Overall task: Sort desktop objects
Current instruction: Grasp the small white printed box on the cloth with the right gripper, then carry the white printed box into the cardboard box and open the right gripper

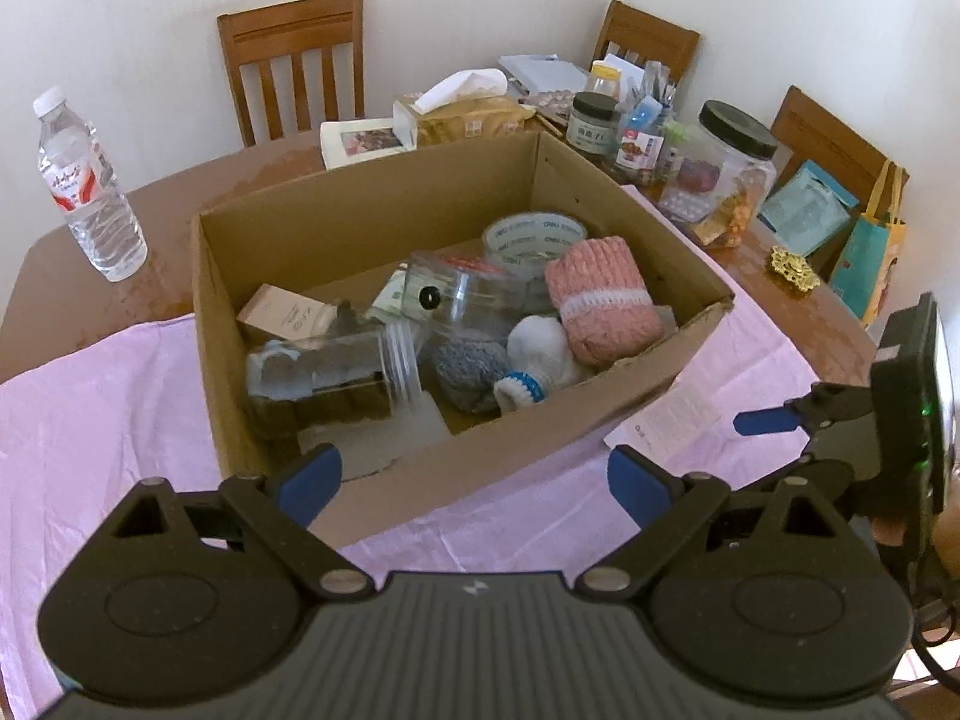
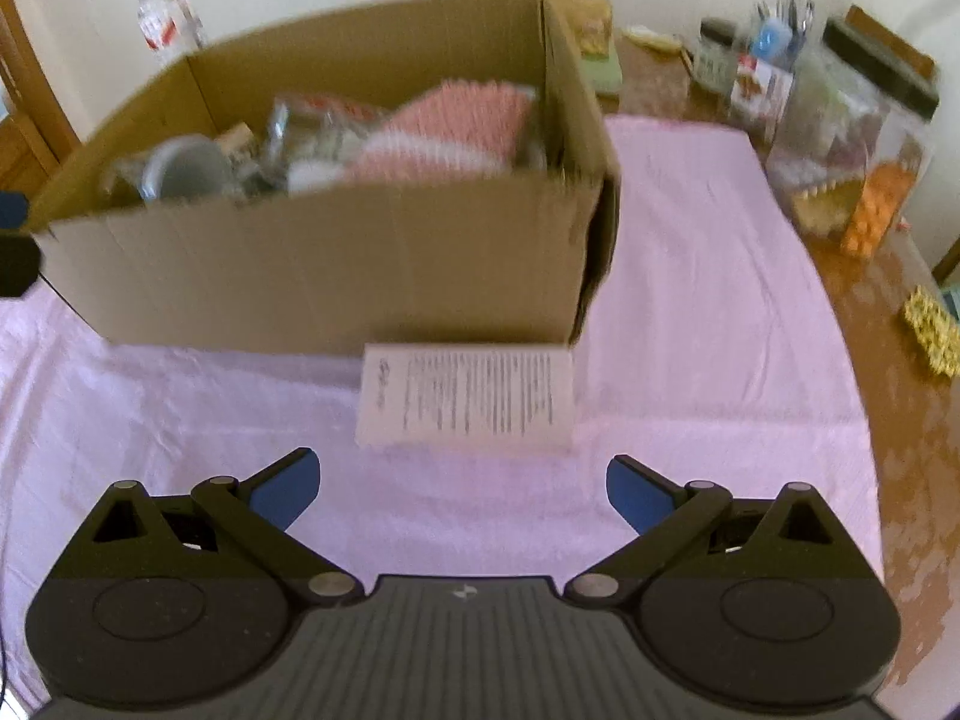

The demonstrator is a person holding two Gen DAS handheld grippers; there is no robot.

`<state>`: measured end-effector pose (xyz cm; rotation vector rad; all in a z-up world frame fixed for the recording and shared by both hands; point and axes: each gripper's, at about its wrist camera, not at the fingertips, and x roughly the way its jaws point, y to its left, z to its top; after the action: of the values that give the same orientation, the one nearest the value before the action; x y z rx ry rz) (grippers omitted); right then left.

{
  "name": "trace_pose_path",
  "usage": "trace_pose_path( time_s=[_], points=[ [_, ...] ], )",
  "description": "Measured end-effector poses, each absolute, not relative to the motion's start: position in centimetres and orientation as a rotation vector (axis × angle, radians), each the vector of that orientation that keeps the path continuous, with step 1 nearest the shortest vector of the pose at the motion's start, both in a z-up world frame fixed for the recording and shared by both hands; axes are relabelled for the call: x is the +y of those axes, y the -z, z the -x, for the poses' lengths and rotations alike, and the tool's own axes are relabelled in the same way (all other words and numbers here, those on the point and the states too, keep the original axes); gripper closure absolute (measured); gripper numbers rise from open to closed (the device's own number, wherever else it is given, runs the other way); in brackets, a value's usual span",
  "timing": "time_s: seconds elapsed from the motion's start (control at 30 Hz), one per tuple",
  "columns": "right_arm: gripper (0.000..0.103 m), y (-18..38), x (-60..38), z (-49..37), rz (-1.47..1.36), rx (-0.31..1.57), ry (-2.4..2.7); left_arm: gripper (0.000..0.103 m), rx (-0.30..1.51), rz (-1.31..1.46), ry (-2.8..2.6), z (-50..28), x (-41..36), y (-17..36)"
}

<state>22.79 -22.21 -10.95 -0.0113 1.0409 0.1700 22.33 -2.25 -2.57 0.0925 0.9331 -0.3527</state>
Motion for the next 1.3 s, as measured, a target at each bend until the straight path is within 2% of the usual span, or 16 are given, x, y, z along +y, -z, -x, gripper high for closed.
trace_pose_path(
  time_s=[0.9,0.97,1.07,1.3],
  points=[
    [0.000,13.0,-18.8,-25.8,0.105,1.034,-0.166,0.008,0.937,-0.070,0.335,-22.3,-2.1,3.1],
    [0.004,12.7,-18.9,-25.8,0.106,1.035,-0.163,0.008,0.936,-0.070,0.333,-22.2,-2.1,3.1],
    [0.019,11.8,-18.9,-25.7,0.112,1.029,-0.169,0.008,0.938,-0.073,0.334,-22.1,-2.1,3.1],
    [0.019,10.5,-18.3,-24.8,0.130,1.031,-0.190,0.008,0.927,-0.079,0.330,-21.8,-2.2,3.0]
  ],
)
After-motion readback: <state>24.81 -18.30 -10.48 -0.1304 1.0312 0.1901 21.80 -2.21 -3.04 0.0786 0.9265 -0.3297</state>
